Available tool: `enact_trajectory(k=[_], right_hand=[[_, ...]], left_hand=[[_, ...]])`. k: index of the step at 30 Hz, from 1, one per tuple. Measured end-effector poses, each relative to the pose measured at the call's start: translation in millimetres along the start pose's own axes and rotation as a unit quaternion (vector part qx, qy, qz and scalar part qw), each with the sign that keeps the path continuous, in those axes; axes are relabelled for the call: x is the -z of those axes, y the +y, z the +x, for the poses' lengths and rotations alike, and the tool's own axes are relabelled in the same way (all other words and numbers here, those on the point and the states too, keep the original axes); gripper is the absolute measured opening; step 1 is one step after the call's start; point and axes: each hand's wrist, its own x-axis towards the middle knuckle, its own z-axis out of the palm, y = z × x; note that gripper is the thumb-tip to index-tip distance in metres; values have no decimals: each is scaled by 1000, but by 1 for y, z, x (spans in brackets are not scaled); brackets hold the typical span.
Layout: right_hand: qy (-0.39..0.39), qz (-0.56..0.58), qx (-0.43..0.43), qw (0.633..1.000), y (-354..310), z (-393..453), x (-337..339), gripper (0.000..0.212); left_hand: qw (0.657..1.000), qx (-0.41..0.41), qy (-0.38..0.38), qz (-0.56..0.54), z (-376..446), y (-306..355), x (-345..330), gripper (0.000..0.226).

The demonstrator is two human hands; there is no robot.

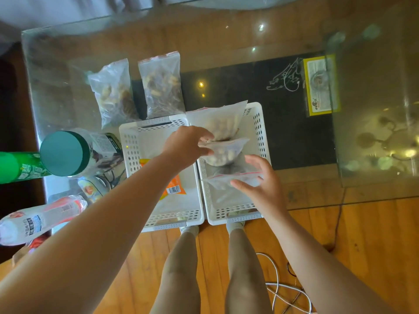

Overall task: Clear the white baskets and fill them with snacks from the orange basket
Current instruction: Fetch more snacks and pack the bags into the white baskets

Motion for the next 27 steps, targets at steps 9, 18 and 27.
enact_trajectory(k=[9,18,27], right_hand=[[-18,55,-139,989,29,3,-22,52],[-23,26,-118,992,25,15,-32,38],[-1,8,-90,996,2,8,-21,44]], left_hand=[[998,-13,64,-14,-2,1,1,22],[997,-20,65,-31,-2,-4,2,21],[994,-41,77,-60,-4,-10,18,17]])
